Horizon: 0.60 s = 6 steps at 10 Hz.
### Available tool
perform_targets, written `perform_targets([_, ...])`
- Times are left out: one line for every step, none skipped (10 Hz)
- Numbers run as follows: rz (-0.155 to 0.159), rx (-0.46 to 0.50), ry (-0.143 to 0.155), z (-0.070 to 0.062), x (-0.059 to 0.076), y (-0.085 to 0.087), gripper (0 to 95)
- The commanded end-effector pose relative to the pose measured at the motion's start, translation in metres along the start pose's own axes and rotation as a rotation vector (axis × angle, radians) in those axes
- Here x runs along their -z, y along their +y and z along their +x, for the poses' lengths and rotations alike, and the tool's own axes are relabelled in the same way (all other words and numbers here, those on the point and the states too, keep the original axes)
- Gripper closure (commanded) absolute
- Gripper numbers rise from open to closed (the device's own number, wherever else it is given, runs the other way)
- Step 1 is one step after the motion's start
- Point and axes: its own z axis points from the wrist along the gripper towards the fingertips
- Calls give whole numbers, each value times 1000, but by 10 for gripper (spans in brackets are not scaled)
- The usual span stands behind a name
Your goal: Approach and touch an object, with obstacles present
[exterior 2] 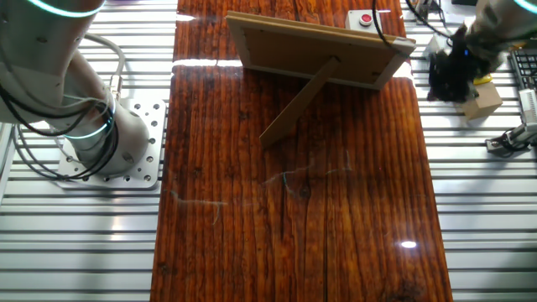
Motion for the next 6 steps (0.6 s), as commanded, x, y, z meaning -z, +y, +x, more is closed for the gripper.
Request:
perform_targets([-19, 35, 2, 36, 0, -17, 950])
perform_targets([-26, 34, 12, 50, 2, -20, 950])
perform_targets([-38, 11, 34, 74, 4, -16, 950])
perform_targets([-37, 7, 34, 91, 3, -10, 950])
perform_targets([-37, -1, 31, 110, 0, -3, 950])
perform_targets([-36, -1, 28, 122, -4, 2, 950])
